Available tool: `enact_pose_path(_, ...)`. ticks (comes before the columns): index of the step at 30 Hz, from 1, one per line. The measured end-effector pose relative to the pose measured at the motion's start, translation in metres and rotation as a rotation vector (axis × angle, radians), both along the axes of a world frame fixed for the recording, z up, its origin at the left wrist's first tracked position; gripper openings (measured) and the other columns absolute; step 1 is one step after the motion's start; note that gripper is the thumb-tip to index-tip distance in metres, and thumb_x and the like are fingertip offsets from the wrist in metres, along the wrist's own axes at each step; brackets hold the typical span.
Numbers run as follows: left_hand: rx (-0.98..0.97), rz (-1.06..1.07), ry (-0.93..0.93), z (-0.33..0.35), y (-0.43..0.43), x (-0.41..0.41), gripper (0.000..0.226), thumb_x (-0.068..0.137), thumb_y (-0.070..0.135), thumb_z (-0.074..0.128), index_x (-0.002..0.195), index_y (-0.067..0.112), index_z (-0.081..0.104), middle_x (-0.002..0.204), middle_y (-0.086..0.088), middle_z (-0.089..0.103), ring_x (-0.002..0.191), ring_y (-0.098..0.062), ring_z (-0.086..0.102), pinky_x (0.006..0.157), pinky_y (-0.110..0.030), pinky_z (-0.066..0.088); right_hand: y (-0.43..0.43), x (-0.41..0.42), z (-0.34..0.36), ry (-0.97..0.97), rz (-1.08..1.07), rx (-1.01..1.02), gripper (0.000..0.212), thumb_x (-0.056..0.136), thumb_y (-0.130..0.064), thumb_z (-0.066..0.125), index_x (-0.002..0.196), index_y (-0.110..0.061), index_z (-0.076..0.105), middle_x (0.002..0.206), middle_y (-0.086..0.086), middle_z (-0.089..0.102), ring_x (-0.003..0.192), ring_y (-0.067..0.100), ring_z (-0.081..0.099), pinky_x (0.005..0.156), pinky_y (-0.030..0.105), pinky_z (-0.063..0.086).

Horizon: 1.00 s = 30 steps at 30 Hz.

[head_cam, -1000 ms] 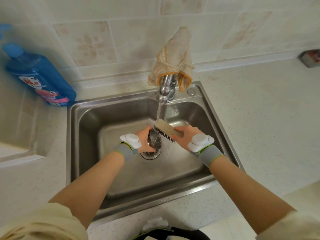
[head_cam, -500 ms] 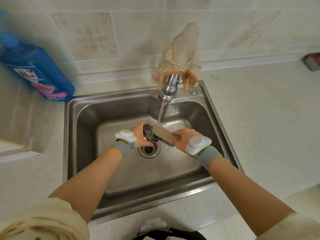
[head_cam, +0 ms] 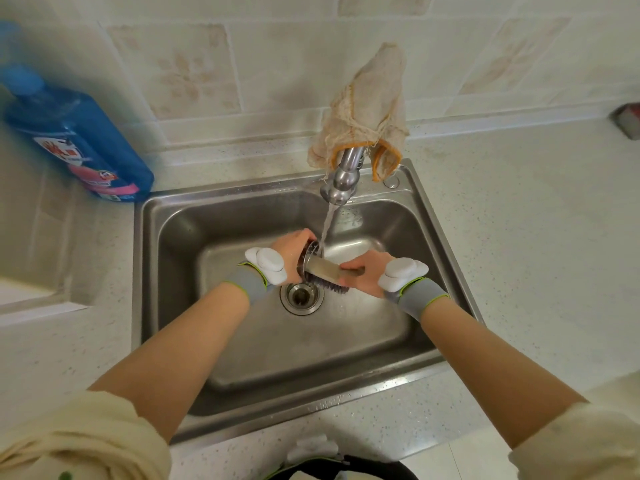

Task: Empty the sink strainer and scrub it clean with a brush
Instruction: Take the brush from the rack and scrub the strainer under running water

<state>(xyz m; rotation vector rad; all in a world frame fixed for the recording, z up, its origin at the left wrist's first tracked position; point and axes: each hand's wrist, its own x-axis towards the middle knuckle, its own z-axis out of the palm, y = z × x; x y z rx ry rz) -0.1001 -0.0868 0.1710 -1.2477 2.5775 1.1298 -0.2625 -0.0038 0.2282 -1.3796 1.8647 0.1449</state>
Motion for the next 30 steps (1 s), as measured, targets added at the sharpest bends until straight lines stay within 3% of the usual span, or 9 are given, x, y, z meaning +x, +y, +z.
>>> enact_pose_path(3,0.020,-0.040,-0.141,-0.003,0.007,-0.005,0.070,0.065,0.020,0.078,0.124,0.010,0.042,0.115,-0.008,0.058,0.105,-0.029,0.058,0.086,-0.033,0.046,-0.005,-0.006,0.000,0.355,0.274,-0.146,0.037,0.091,-0.031,0.049,0.128,-0.033,0.054,0.123,-0.003,0.062,0.113,0.025,0.057,0.093,0.031,0.045)
enact_pose_path(7,0.033,-0.051,-0.114,0.004,-0.004,-0.010,0.068,0.064,0.024,0.077,0.120,0.007,0.042,0.106,-0.009,0.058,0.091,-0.026,0.057,0.075,-0.031,0.046,0.002,-0.002,-0.008,0.408,0.322,-0.266,0.044,0.094,-0.030,0.044,0.138,-0.034,0.043,0.119,0.004,0.060,0.111,0.029,0.056,0.087,0.032,0.042)
enact_pose_path(9,-0.024,-0.070,-0.099,0.006,-0.007,-0.012,0.065,0.066,0.018,0.075,0.120,0.003,0.041,0.110,-0.013,0.052,0.098,-0.028,0.053,0.079,-0.030,0.042,0.007,0.003,-0.009,0.297,0.177,-0.150,0.043,0.092,-0.035,0.047,0.135,-0.035,0.046,0.126,-0.001,0.061,0.118,0.027,0.055,0.092,0.030,0.044)
enact_pose_path(14,-0.200,-0.074,-0.019,0.003,-0.003,-0.011,0.056,0.075,0.012,0.066,0.125,0.002,0.042,0.124,-0.015,0.045,0.116,-0.029,0.045,0.098,-0.023,0.028,0.005,0.007,-0.017,-0.374,-0.404,0.078,0.041,0.084,-0.029,0.066,0.125,-0.023,0.062,0.118,0.001,0.066,0.107,0.014,0.060,0.090,0.017,0.040)
enact_pose_path(17,-0.154,-0.105,-0.070,0.002,-0.003,-0.009,0.057,0.070,0.018,0.072,0.119,0.007,0.044,0.115,-0.009,0.050,0.107,-0.028,0.052,0.084,-0.030,0.041,-0.001,0.000,-0.019,-0.082,-0.141,0.001,0.042,0.088,-0.035,0.059,0.129,-0.031,0.056,0.130,-0.004,0.060,0.121,0.022,0.055,0.104,0.027,0.041)
enact_pose_path(21,-0.037,-0.089,-0.266,-0.008,0.004,-0.002,0.064,0.058,0.032,0.080,0.108,0.018,0.042,0.098,0.003,0.058,0.072,-0.014,0.053,0.069,-0.024,0.040,-0.011,0.008,-0.010,0.348,0.299,-0.237,0.044,0.088,-0.028,0.052,0.131,-0.038,0.049,0.122,0.000,0.059,0.120,0.025,0.052,0.101,0.032,0.037)
enact_pose_path(23,0.004,-0.024,-0.147,-0.009,0.000,0.003,0.067,0.059,0.027,0.081,0.114,0.014,0.044,0.100,0.000,0.055,0.082,-0.018,0.055,0.072,-0.026,0.041,-0.008,0.013,-0.013,0.369,0.315,-0.237,0.045,0.088,-0.026,0.051,0.132,-0.036,0.048,0.120,0.003,0.058,0.119,0.027,0.051,0.100,0.033,0.038)
enact_pose_path(27,-0.159,0.007,0.002,-0.009,-0.001,0.005,0.056,0.066,0.013,0.072,0.116,0.005,0.047,0.111,-0.014,0.051,0.101,-0.032,0.052,0.086,-0.041,0.045,0.004,0.025,-0.009,-0.077,-0.116,-0.024,0.040,0.091,-0.034,0.054,0.130,-0.024,0.056,0.129,0.002,0.061,0.121,0.024,0.054,0.102,0.026,0.039)
enact_pose_path(30,-0.259,-0.010,0.047,-0.006,0.003,0.003,0.047,0.072,0.009,0.064,0.116,0.004,0.049,0.116,-0.015,0.050,0.107,-0.032,0.048,0.090,-0.033,0.039,0.002,0.029,-0.011,-0.357,-0.374,0.058,0.043,0.087,-0.019,0.064,0.129,-0.012,0.057,0.131,0.005,0.060,0.124,0.019,0.053,0.101,0.016,0.035)
